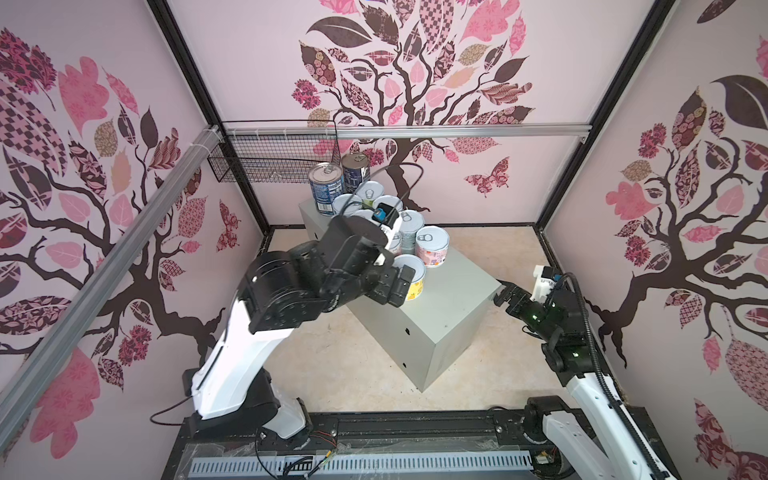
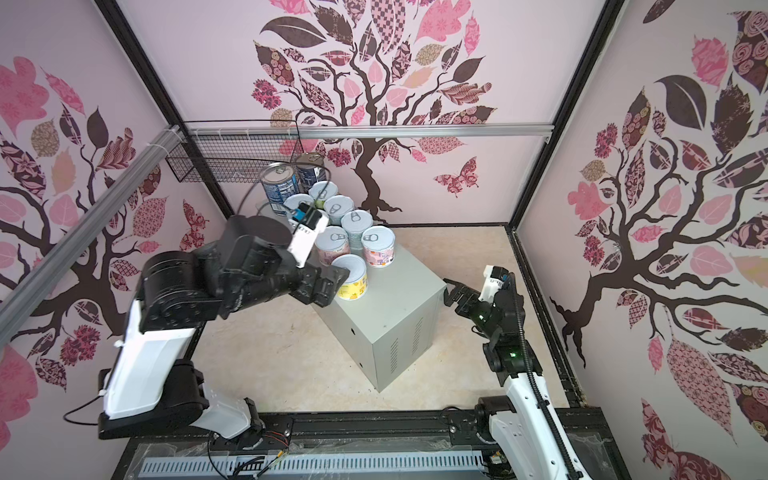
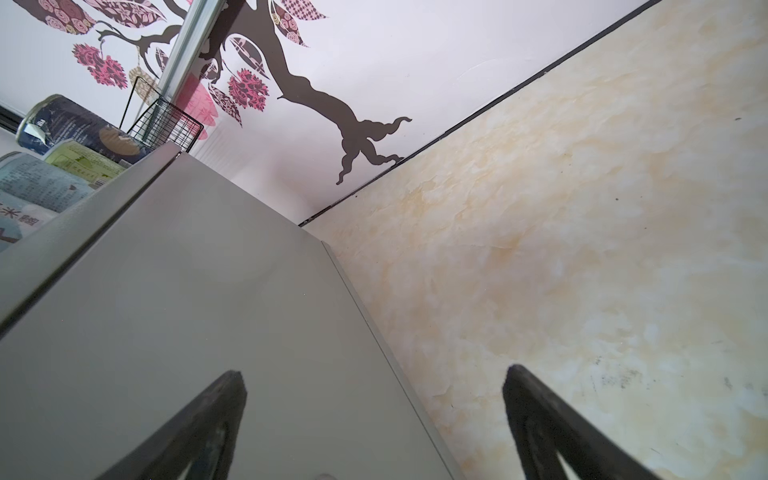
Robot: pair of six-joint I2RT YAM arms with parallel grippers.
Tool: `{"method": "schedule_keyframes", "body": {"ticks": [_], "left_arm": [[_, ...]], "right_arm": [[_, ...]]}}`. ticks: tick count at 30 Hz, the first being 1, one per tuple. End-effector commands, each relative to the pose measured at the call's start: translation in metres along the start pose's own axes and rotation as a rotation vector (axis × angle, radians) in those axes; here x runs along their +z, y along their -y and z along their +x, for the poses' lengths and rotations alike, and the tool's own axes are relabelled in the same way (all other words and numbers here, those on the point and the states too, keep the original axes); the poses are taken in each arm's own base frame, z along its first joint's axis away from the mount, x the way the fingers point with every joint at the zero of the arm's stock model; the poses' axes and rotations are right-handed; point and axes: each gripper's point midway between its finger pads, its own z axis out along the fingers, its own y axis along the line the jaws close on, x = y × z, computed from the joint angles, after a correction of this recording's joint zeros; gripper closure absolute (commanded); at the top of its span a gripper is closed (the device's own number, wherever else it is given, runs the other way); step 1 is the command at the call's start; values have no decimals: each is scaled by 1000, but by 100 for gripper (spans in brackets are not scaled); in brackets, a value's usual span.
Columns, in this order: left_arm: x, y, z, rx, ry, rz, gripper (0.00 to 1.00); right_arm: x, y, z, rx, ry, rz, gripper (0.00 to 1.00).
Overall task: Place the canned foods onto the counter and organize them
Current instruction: 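Lower the yellow can onto the box top in front of the pink cans, then open the left gripper and release the yellow can on the box top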
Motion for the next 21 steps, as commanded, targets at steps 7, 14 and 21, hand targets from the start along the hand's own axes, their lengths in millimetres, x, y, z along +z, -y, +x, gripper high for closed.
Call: {"method": "schedule_keyframes", "body": {"ticks": [7,14,21], "left_arm": [[-27,-4,27,-21,76,102,19],[-16,8,53,-51,86,191,48],[-1,18,52,-142,140,230,66]], "right_arm": [[-30,-38,-48,-36,107,-7,0],[-38,-57,-66,-50,120,-30,0],[-37,-65,-73,-51,118,-45,0]]}}
